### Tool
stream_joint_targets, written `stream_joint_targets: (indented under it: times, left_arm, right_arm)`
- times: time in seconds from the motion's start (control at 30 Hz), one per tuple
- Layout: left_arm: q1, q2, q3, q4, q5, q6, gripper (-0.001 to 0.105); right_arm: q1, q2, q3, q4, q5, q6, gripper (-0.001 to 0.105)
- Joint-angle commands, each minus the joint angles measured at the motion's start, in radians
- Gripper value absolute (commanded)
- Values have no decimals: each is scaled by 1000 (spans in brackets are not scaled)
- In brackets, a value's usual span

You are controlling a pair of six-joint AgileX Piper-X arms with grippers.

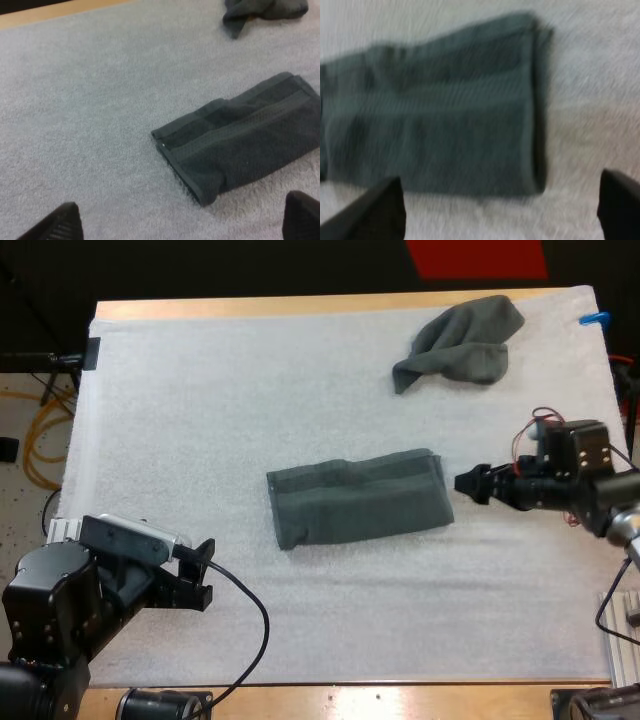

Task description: Pick towel from pile fold and stack

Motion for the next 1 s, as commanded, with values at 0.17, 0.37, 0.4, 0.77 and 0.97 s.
stream_joint_targets:
  times: [0.17,0.37,0.4,0.77,0.97]
  left_arm:
    - [0,7,-1,-4,1,-2,76]
    - [0,36,-1,-4,6,-2,76]
    - [0,41,1,-4,12,-2,76]
    - [0,78,75,-4,104,-29,76]
    - [0,78,75,-18,104,-29,76]
  right_arm:
    - [-122,142,-10,-78,-158,-1,75]
    - [-121,260,-10,-124,-248,-1,75]
    - [-119,271,-10,-130,-254,-1,75]
    - [-74,378,-11,-207,-341,89,75]
    - [-6,429,-11,-214,-323,122,75]
